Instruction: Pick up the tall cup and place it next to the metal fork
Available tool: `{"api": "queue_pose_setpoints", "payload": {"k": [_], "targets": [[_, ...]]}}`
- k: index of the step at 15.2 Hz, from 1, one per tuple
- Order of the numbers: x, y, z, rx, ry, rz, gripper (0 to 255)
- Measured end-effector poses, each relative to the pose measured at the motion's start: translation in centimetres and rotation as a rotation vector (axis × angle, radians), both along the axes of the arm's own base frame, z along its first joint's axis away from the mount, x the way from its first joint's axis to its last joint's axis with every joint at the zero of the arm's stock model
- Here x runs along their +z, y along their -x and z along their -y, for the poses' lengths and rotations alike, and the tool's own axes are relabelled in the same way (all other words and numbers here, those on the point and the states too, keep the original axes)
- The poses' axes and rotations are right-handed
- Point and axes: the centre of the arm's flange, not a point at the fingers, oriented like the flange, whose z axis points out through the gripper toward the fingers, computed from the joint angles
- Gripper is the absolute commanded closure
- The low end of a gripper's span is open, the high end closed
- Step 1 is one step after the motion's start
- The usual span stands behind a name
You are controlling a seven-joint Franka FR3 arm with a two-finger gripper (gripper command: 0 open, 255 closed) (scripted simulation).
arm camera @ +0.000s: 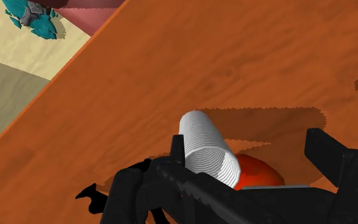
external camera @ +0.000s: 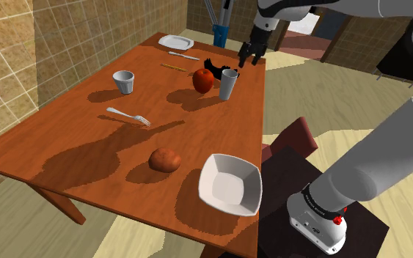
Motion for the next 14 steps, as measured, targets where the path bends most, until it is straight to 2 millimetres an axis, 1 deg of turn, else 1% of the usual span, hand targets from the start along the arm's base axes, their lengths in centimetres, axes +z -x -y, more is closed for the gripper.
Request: {"api": "queue_pose_setpoints", "payload": {"k": [3,7,9,12,14], "targets": [[-1.9,-3.1,1.8,0.020,-0.001,-0.009,0],[-4.5,-7.2,3.6,0.048,-0.002,-0.021,0],[-5.9,-9.5,5.5,0.061,-0.002,-0.027,0],[-7.7,-10.4,5.3,0.068,-0.003,-0.030,0],[-8.8,-10.6,5.3,0.069,-0.003,-0.030,0]]}}
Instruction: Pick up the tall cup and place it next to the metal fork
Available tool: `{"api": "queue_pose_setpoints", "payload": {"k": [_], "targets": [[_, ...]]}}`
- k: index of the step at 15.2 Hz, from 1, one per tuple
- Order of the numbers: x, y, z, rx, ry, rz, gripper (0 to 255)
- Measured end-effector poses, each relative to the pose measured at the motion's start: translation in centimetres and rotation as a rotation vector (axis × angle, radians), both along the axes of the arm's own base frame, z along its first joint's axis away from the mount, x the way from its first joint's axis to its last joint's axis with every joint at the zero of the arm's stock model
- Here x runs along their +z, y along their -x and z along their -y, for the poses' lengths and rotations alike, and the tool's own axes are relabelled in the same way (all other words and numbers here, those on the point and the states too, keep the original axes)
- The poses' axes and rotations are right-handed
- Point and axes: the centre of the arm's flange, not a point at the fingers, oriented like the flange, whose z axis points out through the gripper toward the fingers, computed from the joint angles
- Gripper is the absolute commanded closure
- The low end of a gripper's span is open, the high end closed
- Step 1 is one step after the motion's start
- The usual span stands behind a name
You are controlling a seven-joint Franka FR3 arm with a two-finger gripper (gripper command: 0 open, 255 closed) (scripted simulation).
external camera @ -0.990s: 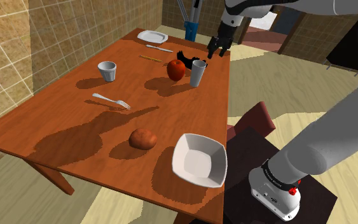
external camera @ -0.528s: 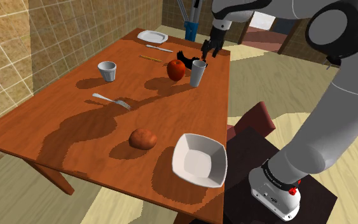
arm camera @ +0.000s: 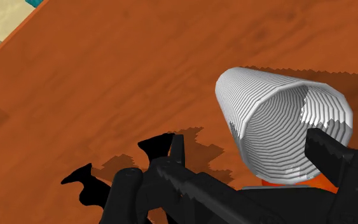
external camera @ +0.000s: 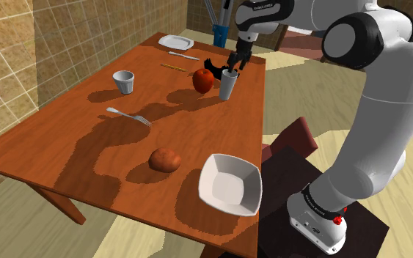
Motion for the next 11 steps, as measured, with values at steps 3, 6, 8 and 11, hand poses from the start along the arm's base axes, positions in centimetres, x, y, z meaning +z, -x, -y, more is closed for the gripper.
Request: {"api": "queue_pose_setpoints", "payload": {"k": [3,6,8,11], "targets": [[-1.5,0.0,-0.1,0.000,0.000,0.000,0],[-1.8,0.1,-0.2,0.000,0.000,0.000,0],[-1.8,0.1,-0.2,0.000,0.000,0.000,0],[-1.8,0.1,-0.2,0.000,0.000,0.000,255]]}}
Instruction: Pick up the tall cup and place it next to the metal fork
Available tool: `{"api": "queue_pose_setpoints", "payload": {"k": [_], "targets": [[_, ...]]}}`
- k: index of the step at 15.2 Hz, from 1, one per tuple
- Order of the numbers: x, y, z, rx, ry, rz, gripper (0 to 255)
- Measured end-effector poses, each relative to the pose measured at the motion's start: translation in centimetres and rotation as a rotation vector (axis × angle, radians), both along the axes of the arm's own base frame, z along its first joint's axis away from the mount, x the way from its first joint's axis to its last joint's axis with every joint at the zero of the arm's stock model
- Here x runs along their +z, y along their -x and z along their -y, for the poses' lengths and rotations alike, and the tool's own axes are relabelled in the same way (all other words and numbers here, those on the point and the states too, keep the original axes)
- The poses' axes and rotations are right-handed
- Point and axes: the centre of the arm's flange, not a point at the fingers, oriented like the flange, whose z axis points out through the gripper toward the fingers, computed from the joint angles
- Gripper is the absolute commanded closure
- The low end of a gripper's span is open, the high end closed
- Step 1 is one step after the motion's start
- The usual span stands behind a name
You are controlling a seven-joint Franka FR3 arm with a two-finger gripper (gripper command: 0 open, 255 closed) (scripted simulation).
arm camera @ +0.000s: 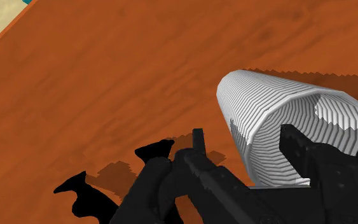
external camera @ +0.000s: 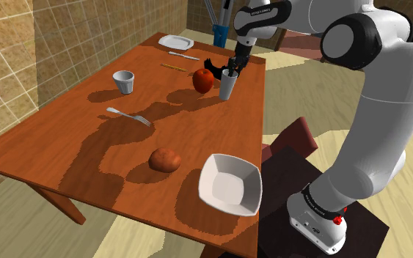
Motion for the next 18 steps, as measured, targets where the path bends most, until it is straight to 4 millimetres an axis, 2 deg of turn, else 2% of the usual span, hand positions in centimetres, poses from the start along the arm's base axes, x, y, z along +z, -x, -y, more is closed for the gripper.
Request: {"api": "queue_pose_setpoints", "payload": {"k": [9,18], "targets": [[0.0,0.0,0.0,0.000,0.000,0.000,255],[4.2,0.0,0.1,0.000,0.000,0.000,255]]}}
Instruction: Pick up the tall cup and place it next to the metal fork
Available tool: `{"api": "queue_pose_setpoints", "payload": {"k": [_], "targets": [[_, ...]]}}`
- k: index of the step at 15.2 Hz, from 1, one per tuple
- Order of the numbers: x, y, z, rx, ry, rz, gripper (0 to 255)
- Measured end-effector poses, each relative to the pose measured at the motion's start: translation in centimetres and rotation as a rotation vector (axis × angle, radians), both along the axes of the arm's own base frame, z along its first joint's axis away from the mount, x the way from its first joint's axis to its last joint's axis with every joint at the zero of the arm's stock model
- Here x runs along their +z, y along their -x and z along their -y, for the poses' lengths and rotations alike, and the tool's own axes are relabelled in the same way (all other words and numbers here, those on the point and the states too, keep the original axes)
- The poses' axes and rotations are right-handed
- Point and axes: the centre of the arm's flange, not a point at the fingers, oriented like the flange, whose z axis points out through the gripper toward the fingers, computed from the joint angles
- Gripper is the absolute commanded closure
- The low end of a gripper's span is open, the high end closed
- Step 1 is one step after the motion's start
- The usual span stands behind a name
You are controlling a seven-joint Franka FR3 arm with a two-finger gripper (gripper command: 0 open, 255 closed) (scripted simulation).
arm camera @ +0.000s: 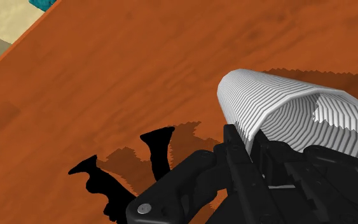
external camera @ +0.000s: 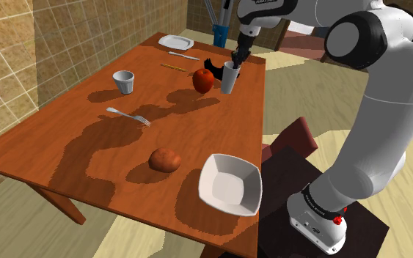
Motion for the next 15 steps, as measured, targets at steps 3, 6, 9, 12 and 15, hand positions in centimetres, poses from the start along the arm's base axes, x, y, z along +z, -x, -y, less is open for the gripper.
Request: {"api": "queue_pose_setpoints", "payload": {"k": [3,6,9,12,15], "targets": [[1.6,0.0,-0.1,0.000,0.000,0.000,255],[3.0,-0.1,-0.2,0.000,0.000,0.000,255],[4.6,0.0,-0.2,0.000,0.000,0.000,255],[6.3,0.0,-0.1,0.000,0.000,0.000,255],[8.0,0.0,-0.1,0.000,0.000,0.000,255]]}}
